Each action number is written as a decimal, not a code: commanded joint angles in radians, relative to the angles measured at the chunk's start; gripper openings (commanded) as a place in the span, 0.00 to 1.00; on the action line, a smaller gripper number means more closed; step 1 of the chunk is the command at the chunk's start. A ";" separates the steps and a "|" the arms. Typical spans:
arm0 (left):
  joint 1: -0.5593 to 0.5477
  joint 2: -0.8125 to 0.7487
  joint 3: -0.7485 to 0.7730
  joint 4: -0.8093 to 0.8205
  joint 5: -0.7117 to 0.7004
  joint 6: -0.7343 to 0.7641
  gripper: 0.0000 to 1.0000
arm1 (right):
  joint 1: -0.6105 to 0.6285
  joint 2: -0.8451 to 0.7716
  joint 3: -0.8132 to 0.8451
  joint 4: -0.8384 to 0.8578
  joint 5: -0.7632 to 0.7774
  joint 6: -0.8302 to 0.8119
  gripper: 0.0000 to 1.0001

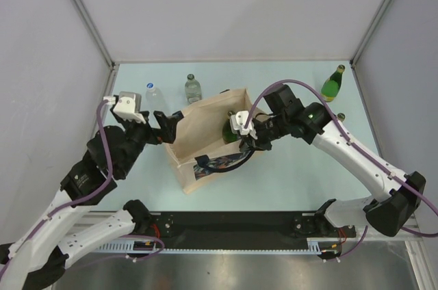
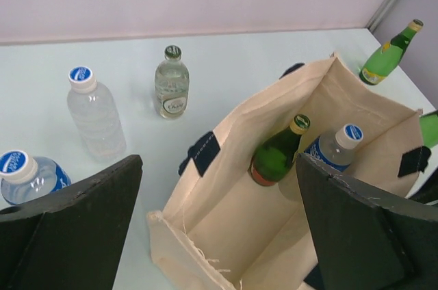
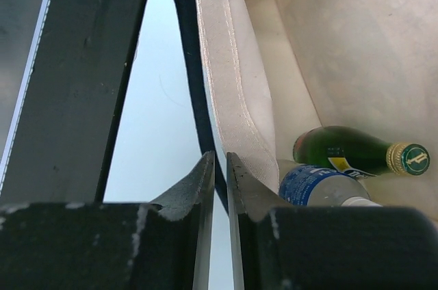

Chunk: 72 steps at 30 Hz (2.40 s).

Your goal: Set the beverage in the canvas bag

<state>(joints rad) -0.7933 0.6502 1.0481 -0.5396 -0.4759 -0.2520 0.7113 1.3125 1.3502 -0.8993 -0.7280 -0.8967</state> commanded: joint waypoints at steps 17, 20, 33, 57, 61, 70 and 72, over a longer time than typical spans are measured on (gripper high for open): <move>0.536 0.630 0.363 0.195 0.572 -0.038 0.99 | -0.021 0.050 0.058 0.059 -0.028 0.042 0.25; 0.540 0.782 0.516 0.081 0.611 -0.018 0.97 | -0.032 0.066 0.061 0.056 -0.034 0.062 0.25; 0.539 1.115 0.731 0.001 0.617 0.013 0.89 | -0.090 0.033 -0.069 0.094 -0.065 0.065 0.25; 0.503 1.421 0.925 -0.085 0.425 0.068 0.60 | -0.148 0.080 -0.042 0.123 -0.096 0.090 0.25; 0.496 1.438 0.948 -0.086 0.419 0.079 0.59 | -0.156 0.082 -0.037 0.126 -0.091 0.091 0.26; 0.491 1.442 0.949 -0.088 0.410 0.102 0.49 | -0.167 0.087 -0.034 0.140 -0.088 0.099 0.26; 0.491 1.441 0.951 -0.086 0.405 0.105 0.39 | -0.168 0.088 -0.034 0.138 -0.088 0.097 0.25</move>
<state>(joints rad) -0.2947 2.0953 1.9484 -0.6395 -0.0513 -0.1730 0.5507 1.3964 1.2797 -0.7887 -0.8021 -0.8043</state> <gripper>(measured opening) 0.444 0.255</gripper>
